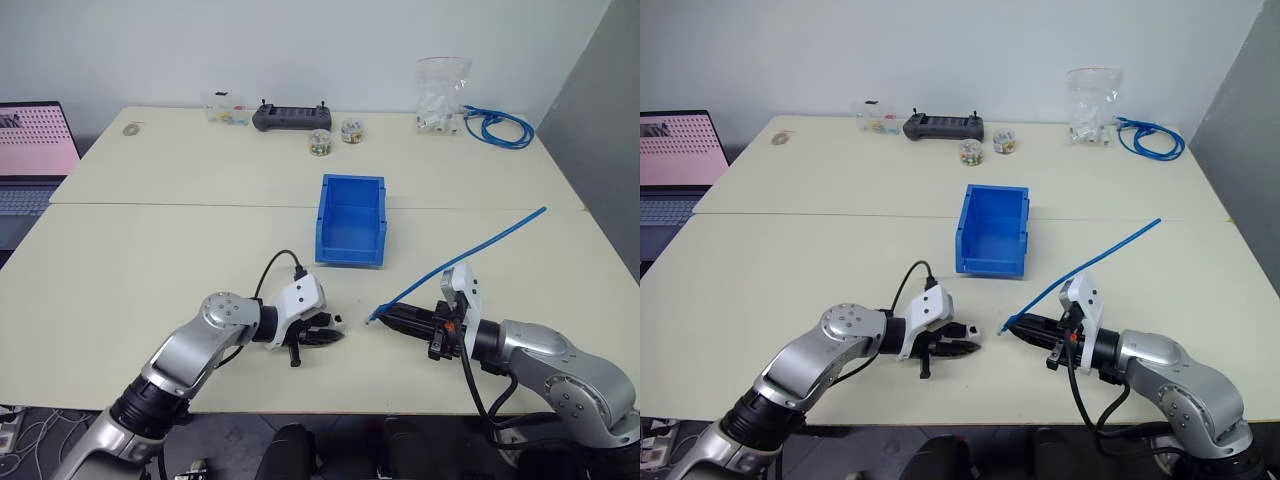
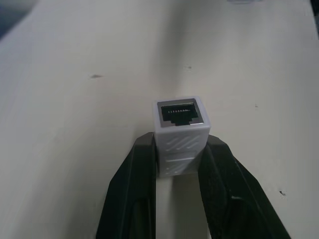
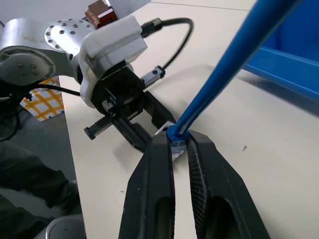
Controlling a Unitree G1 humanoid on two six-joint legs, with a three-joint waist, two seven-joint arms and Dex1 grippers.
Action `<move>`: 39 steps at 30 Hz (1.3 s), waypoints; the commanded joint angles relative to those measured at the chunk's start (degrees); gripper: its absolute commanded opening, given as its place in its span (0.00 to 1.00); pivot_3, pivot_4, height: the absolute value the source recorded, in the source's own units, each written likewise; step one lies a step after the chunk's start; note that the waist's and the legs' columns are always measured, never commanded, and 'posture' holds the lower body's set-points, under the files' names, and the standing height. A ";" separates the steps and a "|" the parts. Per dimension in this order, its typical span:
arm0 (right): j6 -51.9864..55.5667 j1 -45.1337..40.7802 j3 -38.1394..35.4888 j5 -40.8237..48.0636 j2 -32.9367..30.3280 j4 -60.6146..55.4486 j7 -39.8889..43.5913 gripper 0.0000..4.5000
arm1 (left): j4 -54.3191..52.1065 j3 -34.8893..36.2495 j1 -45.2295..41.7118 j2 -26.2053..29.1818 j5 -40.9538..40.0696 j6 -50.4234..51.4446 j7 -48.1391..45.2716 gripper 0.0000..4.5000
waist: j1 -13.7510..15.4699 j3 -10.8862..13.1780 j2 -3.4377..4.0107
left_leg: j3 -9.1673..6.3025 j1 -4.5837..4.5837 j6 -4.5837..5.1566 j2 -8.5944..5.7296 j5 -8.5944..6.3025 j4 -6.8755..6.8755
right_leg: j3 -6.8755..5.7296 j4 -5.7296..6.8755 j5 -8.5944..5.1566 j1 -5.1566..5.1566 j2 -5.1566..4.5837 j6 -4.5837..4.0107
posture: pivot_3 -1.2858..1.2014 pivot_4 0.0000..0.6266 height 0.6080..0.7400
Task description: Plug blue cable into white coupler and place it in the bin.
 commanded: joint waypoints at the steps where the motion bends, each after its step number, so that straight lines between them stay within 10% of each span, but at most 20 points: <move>1: -3.03 -1.22 0.46 -2.30 0.45 -2.09 -0.10 0.03 | 4.00 -3.96 -2.20 0.01 4.44 -5.39 -4.18 0.18 | 0.05 -0.01 0.01 | 0.00 0.00 0.00 0.00 0.00 0.00 | 0.00 -0.02 0.00 0.02 0.00 0.00 | 0.52 0.24 1.00; 39: -13.90 -7.98 14.64 -20.55 1.74 8.57 9.79 0.02 | 5.74 -3.71 -0.57 -1.61 7.84 -7.48 -7.08 0.18 | 0.06 -0.04 0.01 | -0.03 0.07 0.02 -0.02 -0.01 0.05 | 0.00 -0.02 0.00 0.11 -0.02 0.01 | 0.52 0.24 1.00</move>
